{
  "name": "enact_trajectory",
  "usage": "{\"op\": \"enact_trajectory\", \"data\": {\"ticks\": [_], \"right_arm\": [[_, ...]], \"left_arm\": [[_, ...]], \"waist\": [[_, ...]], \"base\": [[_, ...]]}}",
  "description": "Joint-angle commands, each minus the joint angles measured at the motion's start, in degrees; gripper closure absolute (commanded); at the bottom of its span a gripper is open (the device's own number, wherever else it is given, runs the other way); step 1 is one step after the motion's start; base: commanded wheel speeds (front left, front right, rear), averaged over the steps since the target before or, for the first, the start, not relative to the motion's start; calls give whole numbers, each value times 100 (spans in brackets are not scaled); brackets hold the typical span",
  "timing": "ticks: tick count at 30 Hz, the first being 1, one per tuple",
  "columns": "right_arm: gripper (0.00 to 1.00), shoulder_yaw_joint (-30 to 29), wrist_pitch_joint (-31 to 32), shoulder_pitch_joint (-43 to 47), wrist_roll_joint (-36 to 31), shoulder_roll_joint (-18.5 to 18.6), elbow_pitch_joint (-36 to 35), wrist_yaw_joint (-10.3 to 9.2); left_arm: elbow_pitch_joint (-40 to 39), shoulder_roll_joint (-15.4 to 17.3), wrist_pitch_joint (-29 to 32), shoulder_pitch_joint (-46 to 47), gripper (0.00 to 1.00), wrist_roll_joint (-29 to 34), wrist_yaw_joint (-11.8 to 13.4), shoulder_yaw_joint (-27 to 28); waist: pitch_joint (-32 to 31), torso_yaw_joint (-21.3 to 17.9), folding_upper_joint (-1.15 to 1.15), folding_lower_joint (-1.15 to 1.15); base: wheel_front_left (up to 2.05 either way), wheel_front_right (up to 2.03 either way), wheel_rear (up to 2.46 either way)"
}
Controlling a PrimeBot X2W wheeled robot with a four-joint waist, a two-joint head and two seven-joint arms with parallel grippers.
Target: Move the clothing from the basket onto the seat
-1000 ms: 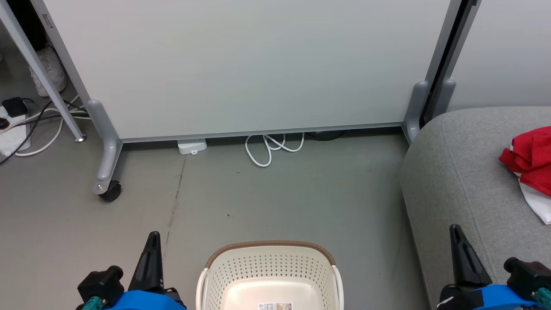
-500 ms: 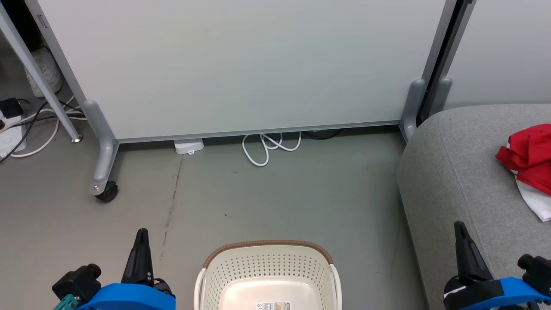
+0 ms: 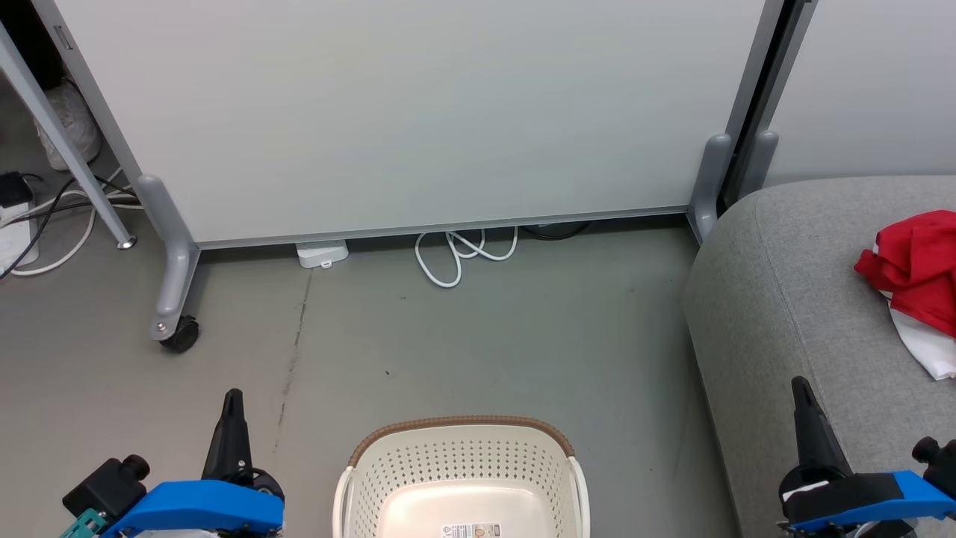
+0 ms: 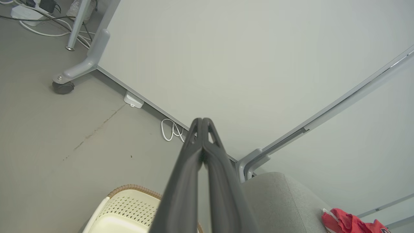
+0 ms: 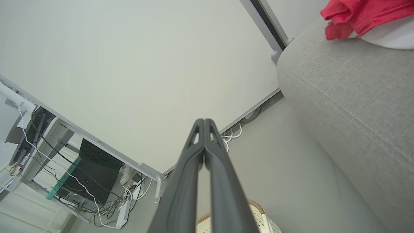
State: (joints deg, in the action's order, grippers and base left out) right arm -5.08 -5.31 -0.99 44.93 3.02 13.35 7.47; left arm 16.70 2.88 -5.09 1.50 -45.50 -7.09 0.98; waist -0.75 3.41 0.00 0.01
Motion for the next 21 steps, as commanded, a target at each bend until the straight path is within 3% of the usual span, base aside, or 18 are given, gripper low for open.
{"op": "enact_trajectory", "data": {"ticks": [1,21], "right_arm": [[100,-19,41,-154,152,6,-57,2],[100,-61,398,-287,1573,0,-23,3]], "left_arm": [[-91,4,25,194,100,-150,-23,33],[-153,3,383,301,100,-1555,-35,199]], "waist": [[1,-3,0,0],[23,-83,0,0]], "base": [[0,0,0],[0,0,0]]}}
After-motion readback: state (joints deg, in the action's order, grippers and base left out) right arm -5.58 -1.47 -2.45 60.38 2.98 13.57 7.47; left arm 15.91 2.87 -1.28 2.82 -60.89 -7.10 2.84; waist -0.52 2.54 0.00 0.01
